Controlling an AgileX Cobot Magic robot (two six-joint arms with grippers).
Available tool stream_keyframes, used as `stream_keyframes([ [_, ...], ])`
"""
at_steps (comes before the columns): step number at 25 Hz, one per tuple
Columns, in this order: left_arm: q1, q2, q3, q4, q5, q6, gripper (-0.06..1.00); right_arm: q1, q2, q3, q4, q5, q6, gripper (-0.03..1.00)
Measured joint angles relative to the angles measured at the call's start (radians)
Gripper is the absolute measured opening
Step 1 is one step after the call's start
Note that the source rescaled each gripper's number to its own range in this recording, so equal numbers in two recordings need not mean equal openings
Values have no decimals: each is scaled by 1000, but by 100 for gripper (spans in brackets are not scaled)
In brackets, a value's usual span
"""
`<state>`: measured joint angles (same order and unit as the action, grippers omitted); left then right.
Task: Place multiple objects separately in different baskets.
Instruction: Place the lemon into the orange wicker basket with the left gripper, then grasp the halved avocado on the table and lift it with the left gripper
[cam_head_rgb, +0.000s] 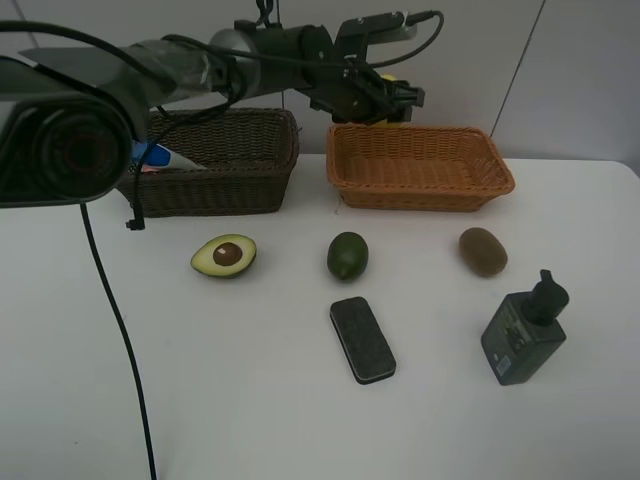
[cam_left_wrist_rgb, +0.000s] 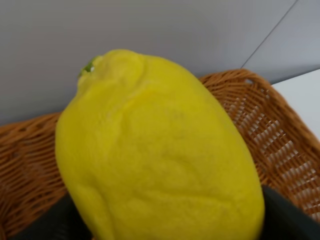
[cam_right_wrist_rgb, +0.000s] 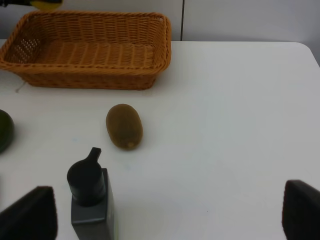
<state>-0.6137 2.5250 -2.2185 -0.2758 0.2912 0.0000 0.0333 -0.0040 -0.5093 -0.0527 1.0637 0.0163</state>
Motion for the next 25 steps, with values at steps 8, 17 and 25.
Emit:
stream_keyframes([
  [8, 0, 7, -5, 33, 17, 25, 100, 0, 0, 0, 0, 0, 0, 98],
  [17, 1, -211, -9, 33, 531, 43, 100, 0, 0, 0, 0, 0, 0, 98],
  [25, 1, -355, 8, 116, 906, 58, 100, 0, 0, 0, 0, 0, 0, 98],
])
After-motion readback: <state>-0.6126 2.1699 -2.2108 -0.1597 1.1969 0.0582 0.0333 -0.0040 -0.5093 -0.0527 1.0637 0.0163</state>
